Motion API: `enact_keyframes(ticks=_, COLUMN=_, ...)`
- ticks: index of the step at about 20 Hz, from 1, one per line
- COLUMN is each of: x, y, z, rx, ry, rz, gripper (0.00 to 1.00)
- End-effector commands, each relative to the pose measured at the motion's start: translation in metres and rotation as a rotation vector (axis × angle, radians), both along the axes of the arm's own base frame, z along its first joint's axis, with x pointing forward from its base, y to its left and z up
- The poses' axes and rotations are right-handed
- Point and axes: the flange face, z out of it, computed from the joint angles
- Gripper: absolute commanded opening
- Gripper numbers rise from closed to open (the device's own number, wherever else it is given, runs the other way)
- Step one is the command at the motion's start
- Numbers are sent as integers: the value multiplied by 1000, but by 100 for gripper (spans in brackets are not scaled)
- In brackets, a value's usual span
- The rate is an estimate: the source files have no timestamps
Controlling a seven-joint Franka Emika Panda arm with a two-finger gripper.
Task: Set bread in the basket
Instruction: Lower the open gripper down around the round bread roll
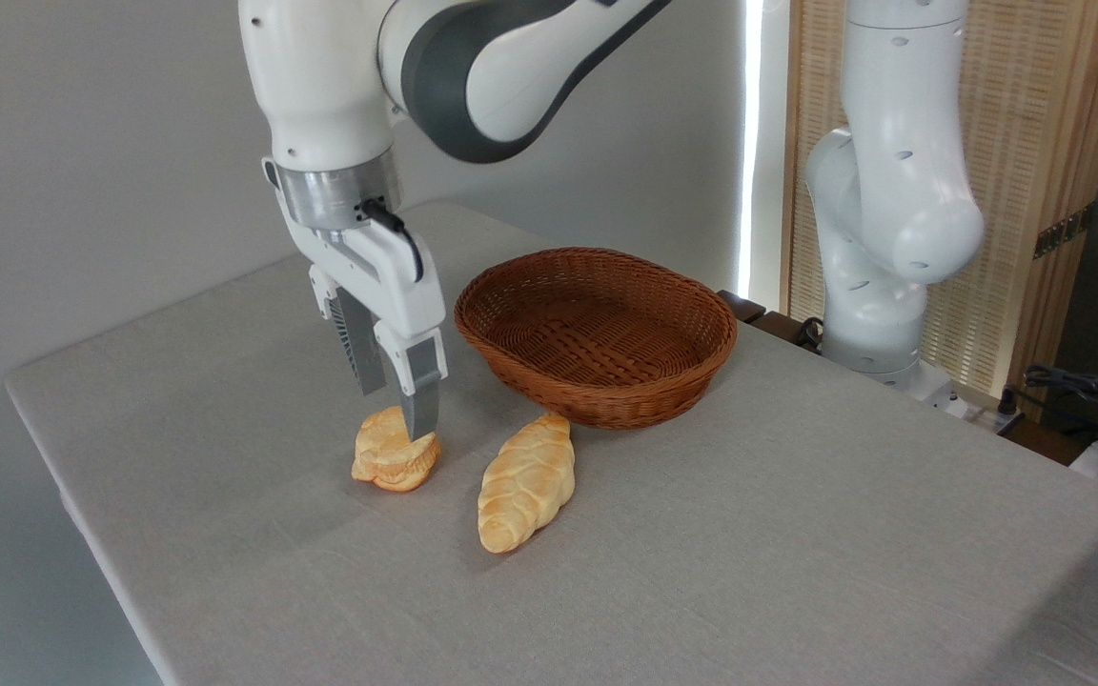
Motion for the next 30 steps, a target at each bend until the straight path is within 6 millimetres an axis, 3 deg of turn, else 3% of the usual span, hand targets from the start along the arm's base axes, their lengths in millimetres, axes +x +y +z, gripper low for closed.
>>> enact_keyframes(ticks=1, x=-4, y=-19, z=-25, rx=-12, ry=-3, rz=-44, gripper=100)
enact_keyframes(ticks=7, x=-6, y=-32, z=-32, rx=-6, ry=6, rz=-56, gripper=100)
enact_keyframes(ticks=11, x=-4, y=-36, z=-48, rx=13, ry=24, rz=-69, gripper=100)
enact_keyframes(ticks=19, x=5, y=-40, z=-68, rx=32, ry=12, rz=-73, gripper=100)
enact_keyframes(ticks=23, x=5, y=-40, z=-69, rx=33, ry=17, rz=-69, gripper=99)
enact_keyframes(ticks=24, x=5, y=-40, z=-69, rx=33, ry=17, rz=-70, gripper=85)
enact_keyframes(ticks=26, x=5, y=-41, z=-68, rx=32, ry=14, rz=-72, gripper=43)
enact_keyframes(ticks=27, x=5, y=-40, z=-67, rx=32, ry=14, rz=-72, gripper=37)
enact_keyframes(ticks=30, x=5, y=-41, z=-68, rx=32, ry=16, rz=-74, gripper=38)
